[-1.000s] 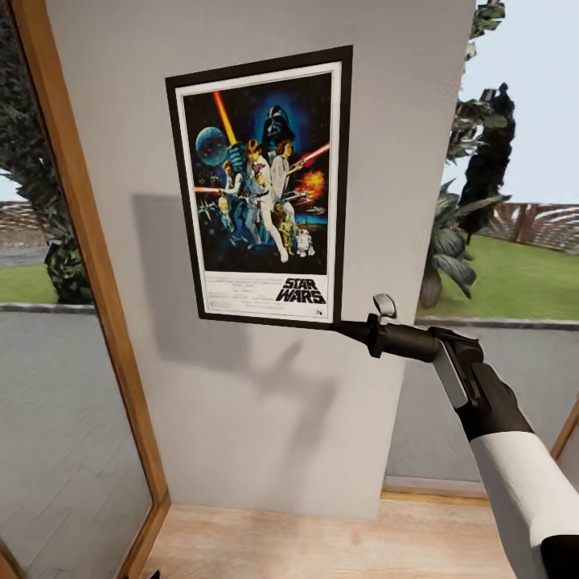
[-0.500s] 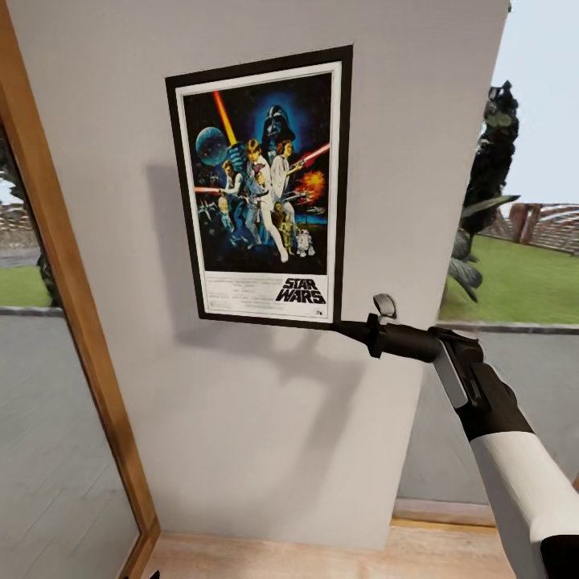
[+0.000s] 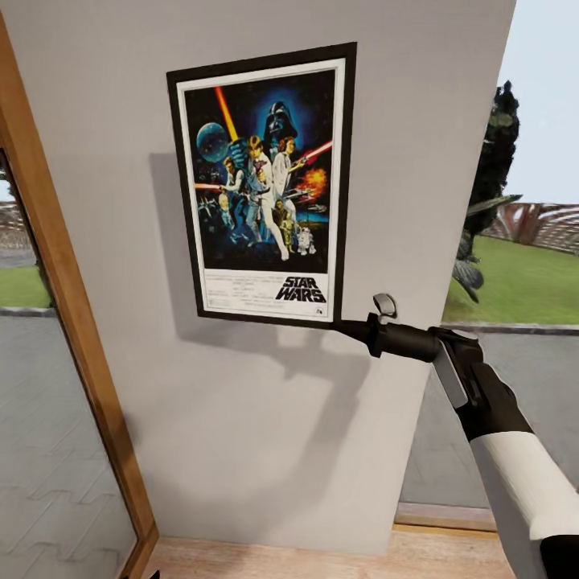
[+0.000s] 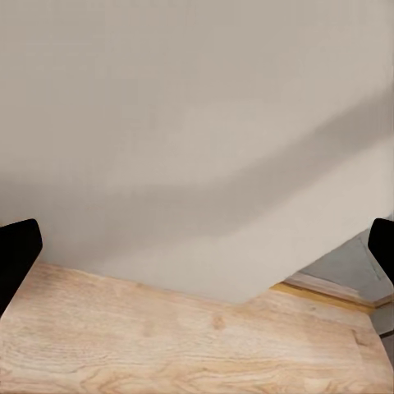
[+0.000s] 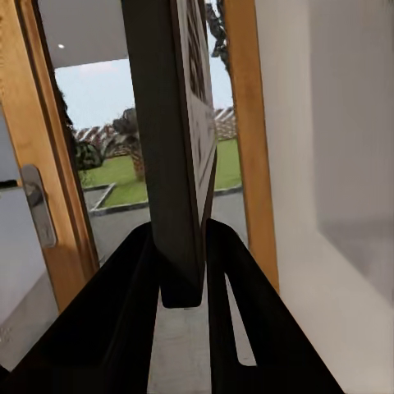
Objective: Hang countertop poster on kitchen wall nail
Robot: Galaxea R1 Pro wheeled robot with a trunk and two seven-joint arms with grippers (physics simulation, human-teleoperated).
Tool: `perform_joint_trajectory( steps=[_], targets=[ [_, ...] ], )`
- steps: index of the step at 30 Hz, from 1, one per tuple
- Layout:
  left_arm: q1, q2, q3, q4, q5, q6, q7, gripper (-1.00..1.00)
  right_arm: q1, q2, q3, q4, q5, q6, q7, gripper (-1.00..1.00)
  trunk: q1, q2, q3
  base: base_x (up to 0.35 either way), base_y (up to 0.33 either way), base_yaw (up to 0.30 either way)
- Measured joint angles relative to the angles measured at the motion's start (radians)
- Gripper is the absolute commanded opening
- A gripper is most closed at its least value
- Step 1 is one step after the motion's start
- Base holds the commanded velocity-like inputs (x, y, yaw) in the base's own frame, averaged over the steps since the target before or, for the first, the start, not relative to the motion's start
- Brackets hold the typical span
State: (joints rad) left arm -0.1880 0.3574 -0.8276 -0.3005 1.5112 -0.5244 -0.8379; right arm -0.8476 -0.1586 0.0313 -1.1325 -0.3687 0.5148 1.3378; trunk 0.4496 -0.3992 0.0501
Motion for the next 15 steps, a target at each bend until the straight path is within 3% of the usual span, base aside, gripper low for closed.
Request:
perform_joint_trajectory(
  steps=[4,15],
  targets=[
    [0.000,0.001,0.000,0.000,0.000,0.000,0.000,1.00,0.000,0.000,0.001,0.000,-0.049,-0.002,-0.001,-1.00,0.000,0.000,0.000,0.001,0.000,0.000],
    [0.000,0.001,0.000,0.001,0.000,0.000,0.000,1.00,0.001,0.002,0.001,0.000,-0.066,-0.003,-0.002,-1.00,0.000,0.000,0.000,0.000,0.000,0.000]
  ],
)
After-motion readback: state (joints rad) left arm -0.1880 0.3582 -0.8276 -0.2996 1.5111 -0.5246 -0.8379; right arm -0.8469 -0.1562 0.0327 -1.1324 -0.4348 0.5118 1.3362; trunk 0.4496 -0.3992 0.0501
